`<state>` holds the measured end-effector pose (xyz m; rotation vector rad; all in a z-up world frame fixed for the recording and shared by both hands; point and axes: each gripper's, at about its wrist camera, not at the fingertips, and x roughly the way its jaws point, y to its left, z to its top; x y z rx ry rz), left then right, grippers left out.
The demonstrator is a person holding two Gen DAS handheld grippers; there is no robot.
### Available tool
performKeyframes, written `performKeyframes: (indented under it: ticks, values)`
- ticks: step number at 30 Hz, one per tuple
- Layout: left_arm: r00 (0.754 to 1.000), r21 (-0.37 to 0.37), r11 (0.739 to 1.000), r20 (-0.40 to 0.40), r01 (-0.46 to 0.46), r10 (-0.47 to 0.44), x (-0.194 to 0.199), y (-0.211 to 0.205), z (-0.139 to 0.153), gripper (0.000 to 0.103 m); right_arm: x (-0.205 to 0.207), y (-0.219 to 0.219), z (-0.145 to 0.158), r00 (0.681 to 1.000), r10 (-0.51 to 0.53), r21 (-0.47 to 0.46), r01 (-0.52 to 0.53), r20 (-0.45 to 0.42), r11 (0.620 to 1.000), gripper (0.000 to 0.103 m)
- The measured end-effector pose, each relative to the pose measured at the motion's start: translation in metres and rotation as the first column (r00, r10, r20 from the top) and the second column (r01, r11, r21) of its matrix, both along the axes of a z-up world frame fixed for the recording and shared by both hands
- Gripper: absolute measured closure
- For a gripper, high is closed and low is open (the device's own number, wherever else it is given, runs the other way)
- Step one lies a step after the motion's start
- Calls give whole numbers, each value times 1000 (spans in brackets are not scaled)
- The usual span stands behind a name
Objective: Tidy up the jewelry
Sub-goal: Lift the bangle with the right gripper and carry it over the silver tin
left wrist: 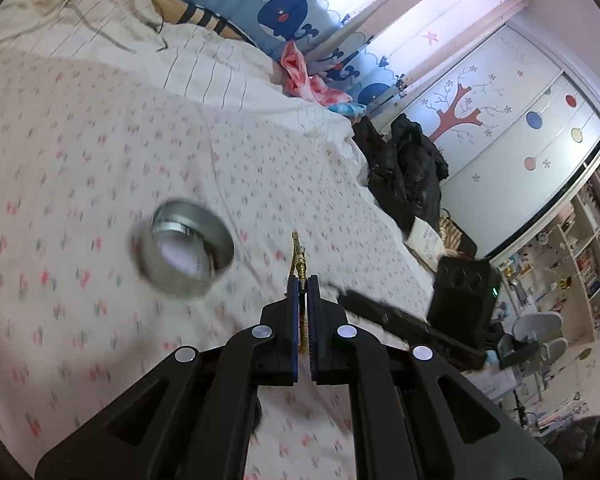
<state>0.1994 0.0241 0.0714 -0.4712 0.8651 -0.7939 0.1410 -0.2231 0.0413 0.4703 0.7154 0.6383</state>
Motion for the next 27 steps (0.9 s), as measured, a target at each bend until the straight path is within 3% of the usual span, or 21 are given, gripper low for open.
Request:
performKeyframes:
  ticks: [8, 14, 16, 18, 20, 23, 26, 27]
  values:
    - [999, 119, 992, -9, -46, 47, 64, -19, -19, 100, 4, -9, -4, 999, -27, 20, 27, -18, 999, 95]
    - [997, 201, 978, -45, -54, 64, 81, -30, -49, 99, 6, -2, -7, 1000, -9, -1, 9, -23, 1000, 95]
    - [993, 267, 960, -54, -89, 106, 85, -31, -59, 92, 6, 0, -8, 1000, -2, -10, 1, -23, 1000, 95]
    - [988, 327, 936, -47, -127, 150, 85, -30, -64, 57, 7, 2, -9, 1000, -1, -17, 1, -25, 1000, 95]
    - [987, 359, 923, -21, -141, 159, 82, -31, -60, 54, 7, 3, -10, 1000, -5, -20, 5, -26, 1000, 95]
    - [976, 426, 879, 62, -213, 207, 69, -26, -46, 28, 8, 5, -8, 1000, -12, -26, 12, -13, 1000, 95]
    - [971, 359, 903, 50, -237, 235, 54, -6, -30, 24, 10, 11, -1, 1000, -6, -29, 7, 20, 1000, 95]
    - [963, 361, 894, 60, -267, 264, 49, 1, -26, 21, 10, 13, 1, 1000, 0, -22, 1, 24, 1000, 95]
